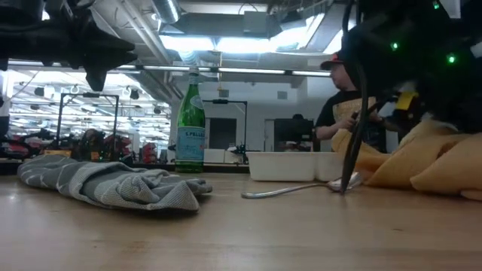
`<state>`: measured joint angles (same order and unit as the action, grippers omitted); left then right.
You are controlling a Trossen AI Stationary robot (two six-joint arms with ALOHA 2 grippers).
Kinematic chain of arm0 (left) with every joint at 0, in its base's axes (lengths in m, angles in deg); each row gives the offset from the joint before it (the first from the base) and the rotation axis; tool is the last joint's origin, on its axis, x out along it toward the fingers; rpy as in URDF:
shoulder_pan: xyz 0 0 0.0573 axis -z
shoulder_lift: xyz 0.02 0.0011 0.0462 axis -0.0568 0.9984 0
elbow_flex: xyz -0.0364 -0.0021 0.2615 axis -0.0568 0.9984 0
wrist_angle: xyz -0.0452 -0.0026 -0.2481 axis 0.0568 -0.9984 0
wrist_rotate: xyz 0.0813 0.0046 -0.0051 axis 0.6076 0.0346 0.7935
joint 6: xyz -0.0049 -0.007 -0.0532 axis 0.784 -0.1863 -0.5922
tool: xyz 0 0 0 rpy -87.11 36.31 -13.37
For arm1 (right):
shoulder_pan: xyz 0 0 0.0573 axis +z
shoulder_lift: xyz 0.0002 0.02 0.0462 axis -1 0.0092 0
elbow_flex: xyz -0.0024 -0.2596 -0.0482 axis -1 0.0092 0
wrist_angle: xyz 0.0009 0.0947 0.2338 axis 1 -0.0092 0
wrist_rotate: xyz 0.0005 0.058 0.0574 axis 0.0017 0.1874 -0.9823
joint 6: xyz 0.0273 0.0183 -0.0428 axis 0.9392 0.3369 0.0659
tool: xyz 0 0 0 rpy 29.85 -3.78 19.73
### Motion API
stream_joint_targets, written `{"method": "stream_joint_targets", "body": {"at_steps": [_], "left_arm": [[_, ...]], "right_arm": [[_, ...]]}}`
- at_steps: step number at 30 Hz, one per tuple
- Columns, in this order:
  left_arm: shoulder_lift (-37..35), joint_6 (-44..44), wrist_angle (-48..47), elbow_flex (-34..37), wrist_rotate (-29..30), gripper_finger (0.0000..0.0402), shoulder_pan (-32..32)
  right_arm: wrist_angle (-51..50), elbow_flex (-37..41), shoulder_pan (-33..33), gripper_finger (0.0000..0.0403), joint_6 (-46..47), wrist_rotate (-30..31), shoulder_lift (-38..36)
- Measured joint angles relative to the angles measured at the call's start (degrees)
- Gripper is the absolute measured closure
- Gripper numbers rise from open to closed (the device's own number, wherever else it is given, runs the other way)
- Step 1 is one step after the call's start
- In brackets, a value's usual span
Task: Sort silverware
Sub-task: Remove the yellow towel from the silver spoon
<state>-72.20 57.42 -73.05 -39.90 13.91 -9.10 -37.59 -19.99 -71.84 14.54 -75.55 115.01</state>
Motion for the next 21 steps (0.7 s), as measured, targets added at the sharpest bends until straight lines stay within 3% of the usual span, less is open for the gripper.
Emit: {"method": "stream_joint_targets", "body": {"at_steps": [6, 13, 21], "left_arm": [[0.0, 7.7, -2.9, 0.0, 0.0, 0.0306, 0.0], [-1.5, 8.1, -11.2, 0.0, 0.0, 0.0306, 0.0], [-6.2, 10.7, -13.0, 1.0, 0.0, 0.0306, 0.0]], "right_arm": [[4.9, 2.0, 0.0, 0.0362, 0.0, -1.3, 0.0], [3.8, 2.0, 0.0, 0.0291, 0.3, -2.4, 0.0], [-4.2, -3.7, 0.0, 0.0289, -1.6, -2.3, 0.0]]}}
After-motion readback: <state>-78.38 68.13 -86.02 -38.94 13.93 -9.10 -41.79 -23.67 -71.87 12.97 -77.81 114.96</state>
